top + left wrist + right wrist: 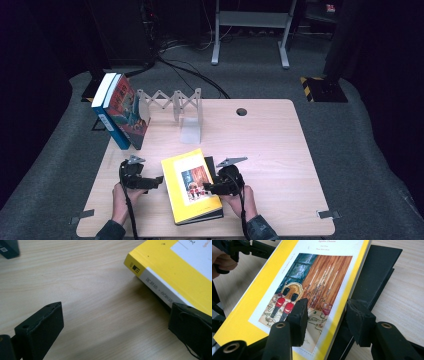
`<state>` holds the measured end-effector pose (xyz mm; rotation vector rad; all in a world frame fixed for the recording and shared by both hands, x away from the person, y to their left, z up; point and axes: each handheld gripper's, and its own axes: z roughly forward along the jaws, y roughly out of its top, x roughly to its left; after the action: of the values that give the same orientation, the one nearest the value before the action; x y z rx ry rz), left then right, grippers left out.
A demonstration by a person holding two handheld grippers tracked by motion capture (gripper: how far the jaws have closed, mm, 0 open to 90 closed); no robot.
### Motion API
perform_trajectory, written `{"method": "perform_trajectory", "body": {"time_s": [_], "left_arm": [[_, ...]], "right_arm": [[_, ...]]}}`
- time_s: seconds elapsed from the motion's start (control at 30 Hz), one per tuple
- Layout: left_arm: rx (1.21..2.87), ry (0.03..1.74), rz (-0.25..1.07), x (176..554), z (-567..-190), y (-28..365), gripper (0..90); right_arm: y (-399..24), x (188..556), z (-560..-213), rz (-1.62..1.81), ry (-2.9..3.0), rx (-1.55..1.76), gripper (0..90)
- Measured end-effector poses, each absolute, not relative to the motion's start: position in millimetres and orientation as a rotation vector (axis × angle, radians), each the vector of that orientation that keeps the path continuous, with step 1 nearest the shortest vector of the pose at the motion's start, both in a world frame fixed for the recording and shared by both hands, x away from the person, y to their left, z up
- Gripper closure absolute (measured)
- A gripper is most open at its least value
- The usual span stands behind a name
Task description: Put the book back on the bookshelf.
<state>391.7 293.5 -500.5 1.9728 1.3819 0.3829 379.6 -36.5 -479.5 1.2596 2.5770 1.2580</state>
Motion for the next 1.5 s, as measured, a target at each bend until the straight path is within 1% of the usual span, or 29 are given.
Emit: {"method": "perform_trajectory", "body": {"time_s": [0.43, 0.7, 0.77, 0.83, 0.9, 0.97, 1.03, 1.1, 1.23, 1.5], "left_arm": [[1.985, 1.411, 0.352, 405, -499, 298, 0.3], [1.960, 1.440, 0.332, 417, -500, 304, 0.3], [1.962, 1.440, 0.304, 416, -500, 306, 0.1], [1.948, 1.433, 0.313, 414, -499, 307, 0.0], [1.964, 1.425, 0.317, 411, -496, 311, 0.0], [1.921, 1.433, 0.324, 408, -493, 310, 0.1], [1.933, 1.418, 0.318, 407, -489, 311, 0.1], [1.902, 1.409, 0.323, 407, -485, 307, 0.1], [1.911, 1.387, 0.297, 410, -480, 297, 0.1], [1.949, 1.351, 0.239, 419, -484, 279, 0.1]], "right_arm": [[-31, 374, -481, 1.275, 2.522, 1.341, 52.5], [-24, 376, -482, 1.277, 2.515, 1.338, 52.2], [-23, 376, -481, 1.280, 2.516, 1.341, 51.8], [-23, 376, -481, 1.268, 2.514, 1.323, 50.1], [-24, 375, -480, 1.261, 2.521, 1.334, 50.1], [-26, 376, -481, 1.270, 2.526, 1.337, 50.2], [-27, 376, -481, 1.272, 2.540, 1.340, 50.6], [-25, 375, -481, 1.283, 2.544, 1.340, 51.3], [-24, 375, -481, 1.272, 2.543, 1.343, 51.1], [-23, 373, -482, 1.277, 2.530, 1.337, 51.5]]}}
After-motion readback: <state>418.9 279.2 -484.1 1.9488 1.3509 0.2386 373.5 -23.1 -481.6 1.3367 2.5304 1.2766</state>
